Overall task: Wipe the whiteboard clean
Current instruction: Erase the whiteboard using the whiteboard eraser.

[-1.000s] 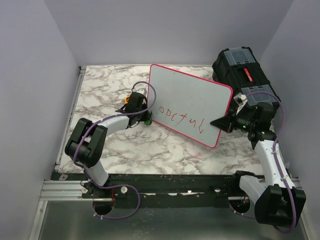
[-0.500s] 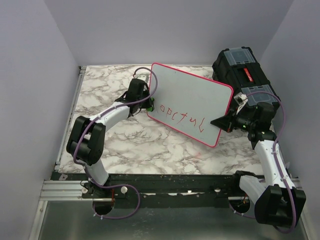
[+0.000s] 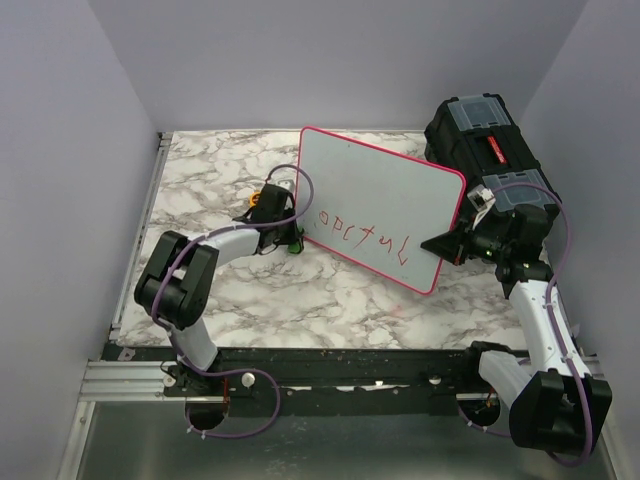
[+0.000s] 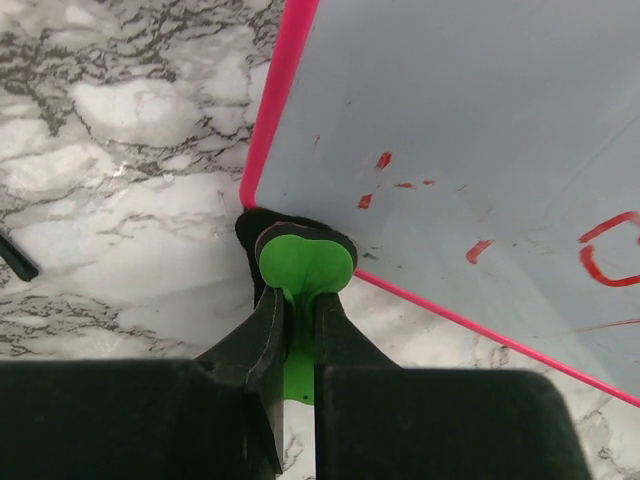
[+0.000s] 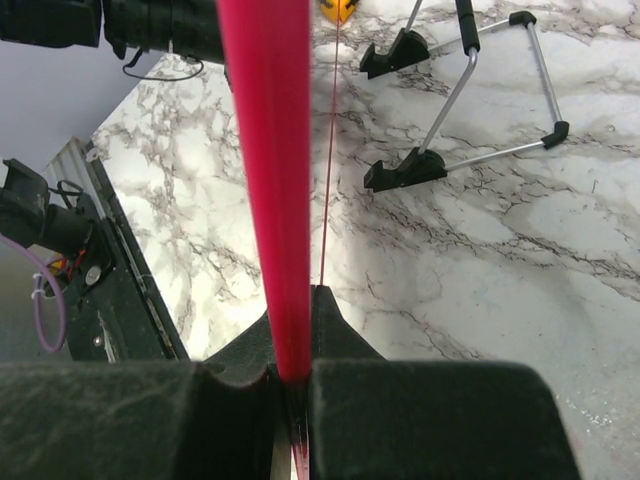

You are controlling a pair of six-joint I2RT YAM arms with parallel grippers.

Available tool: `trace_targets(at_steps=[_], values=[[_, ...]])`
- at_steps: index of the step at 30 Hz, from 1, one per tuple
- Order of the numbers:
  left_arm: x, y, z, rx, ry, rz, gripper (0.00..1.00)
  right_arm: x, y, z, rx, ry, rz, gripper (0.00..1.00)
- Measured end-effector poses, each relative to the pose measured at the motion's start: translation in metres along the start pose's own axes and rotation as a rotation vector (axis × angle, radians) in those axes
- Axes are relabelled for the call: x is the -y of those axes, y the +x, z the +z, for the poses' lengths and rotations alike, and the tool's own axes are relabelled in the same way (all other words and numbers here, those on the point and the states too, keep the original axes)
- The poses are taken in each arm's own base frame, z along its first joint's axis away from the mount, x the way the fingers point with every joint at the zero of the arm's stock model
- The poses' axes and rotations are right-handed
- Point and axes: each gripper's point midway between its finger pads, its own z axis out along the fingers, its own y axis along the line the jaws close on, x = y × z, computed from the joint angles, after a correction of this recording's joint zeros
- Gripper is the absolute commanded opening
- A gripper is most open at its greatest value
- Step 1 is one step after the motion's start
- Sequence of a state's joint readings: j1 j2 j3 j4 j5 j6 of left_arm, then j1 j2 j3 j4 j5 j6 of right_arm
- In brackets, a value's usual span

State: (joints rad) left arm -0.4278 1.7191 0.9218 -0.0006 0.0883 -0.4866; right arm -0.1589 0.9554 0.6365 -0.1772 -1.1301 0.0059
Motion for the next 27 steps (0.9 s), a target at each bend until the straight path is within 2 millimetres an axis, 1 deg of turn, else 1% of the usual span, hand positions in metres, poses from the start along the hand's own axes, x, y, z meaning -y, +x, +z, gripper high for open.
trace_targets(at_steps=[3,5,10,12,14,16,19,22,23,25,27], values=[[0.006,-0.011,-0.001,-0.005,0.002,0.006,0.00,0.000,0.000,0.000,0.000,0.000,-0.004,0.00],[0.013,-0.026,-0.001,0.003,0.006,0.015,0.00,0.001,-0.001,0.000,0.002,0.004,-0.011,0.00],[0.035,-0.076,-0.005,0.058,0.027,0.044,0.00,0.005,-0.003,0.000,0.009,0.024,-0.021,0.01],[0.040,-0.090,-0.008,0.078,0.032,0.053,0.00,0.006,-0.003,-0.001,0.010,0.026,-0.022,0.00],[0.042,-0.098,-0.011,0.092,0.035,0.059,0.00,0.005,-0.003,-0.001,0.011,0.026,-0.022,0.01],[0.041,-0.100,-0.011,0.094,0.034,0.060,0.00,0.005,-0.003,-0.001,0.011,0.026,-0.022,0.00],[0.037,-0.091,-0.007,0.086,0.031,0.060,0.00,0.005,-0.003,-0.001,0.010,0.026,-0.019,0.00],[0.027,-0.071,-0.001,0.051,0.017,0.053,0.00,0.005,-0.003,-0.001,0.010,0.026,-0.019,0.00],[0.022,-0.060,0.001,0.028,0.009,0.049,0.00,0.005,-0.003,-0.001,0.010,0.026,-0.020,0.01],[0.017,-0.048,0.004,0.001,-0.001,0.046,0.00,0.005,-0.003,-0.001,0.010,0.025,-0.020,0.00],[0.015,-0.041,0.007,-0.018,-0.004,0.046,0.00,0.005,-0.003,-0.001,0.010,0.025,-0.019,0.00]])
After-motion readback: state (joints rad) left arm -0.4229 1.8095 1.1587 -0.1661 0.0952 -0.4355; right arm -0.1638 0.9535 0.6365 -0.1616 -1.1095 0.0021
